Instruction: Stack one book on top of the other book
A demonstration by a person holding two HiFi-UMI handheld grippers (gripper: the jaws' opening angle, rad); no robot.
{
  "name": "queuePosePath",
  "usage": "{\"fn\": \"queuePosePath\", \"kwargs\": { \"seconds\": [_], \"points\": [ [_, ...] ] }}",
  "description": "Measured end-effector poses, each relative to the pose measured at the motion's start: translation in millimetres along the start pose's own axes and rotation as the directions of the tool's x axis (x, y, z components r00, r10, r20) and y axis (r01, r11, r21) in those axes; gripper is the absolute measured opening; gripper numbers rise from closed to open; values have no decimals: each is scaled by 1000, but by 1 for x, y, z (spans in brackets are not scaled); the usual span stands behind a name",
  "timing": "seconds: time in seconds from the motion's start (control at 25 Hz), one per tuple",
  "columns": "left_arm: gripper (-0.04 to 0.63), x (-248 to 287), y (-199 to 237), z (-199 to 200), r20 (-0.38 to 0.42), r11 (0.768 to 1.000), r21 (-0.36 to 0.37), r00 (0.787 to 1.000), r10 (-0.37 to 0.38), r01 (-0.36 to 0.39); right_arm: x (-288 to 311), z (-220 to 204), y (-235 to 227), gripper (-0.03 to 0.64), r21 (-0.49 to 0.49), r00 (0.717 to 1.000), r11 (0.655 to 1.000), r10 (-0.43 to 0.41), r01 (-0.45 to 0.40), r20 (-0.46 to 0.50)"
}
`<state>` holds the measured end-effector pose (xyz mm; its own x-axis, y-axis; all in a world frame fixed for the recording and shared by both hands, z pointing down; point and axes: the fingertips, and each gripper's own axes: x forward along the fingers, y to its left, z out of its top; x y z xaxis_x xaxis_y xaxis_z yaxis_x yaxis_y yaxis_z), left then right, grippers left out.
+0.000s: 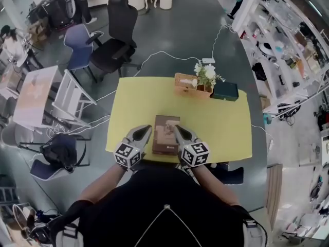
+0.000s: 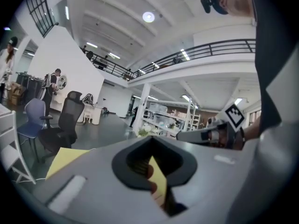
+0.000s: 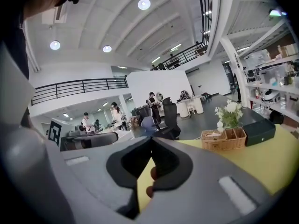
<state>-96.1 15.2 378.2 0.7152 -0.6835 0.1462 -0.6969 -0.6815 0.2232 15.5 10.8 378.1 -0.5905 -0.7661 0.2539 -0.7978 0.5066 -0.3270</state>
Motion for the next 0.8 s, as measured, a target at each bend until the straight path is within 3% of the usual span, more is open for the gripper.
{"fn": "queuePosePath", "kwargs": {
  "seconds": [0.28, 0.8],
  "points": [
    [8, 6, -21, -7, 1, 999, 27, 999, -36, 36, -7, 5, 6, 3, -65, 999, 998, -14, 16, 34],
    [8, 5, -28, -11, -4, 998, 43, 999, -37, 37, -15, -6, 3, 3, -51, 999, 998, -31, 32, 19]
  ]
}}
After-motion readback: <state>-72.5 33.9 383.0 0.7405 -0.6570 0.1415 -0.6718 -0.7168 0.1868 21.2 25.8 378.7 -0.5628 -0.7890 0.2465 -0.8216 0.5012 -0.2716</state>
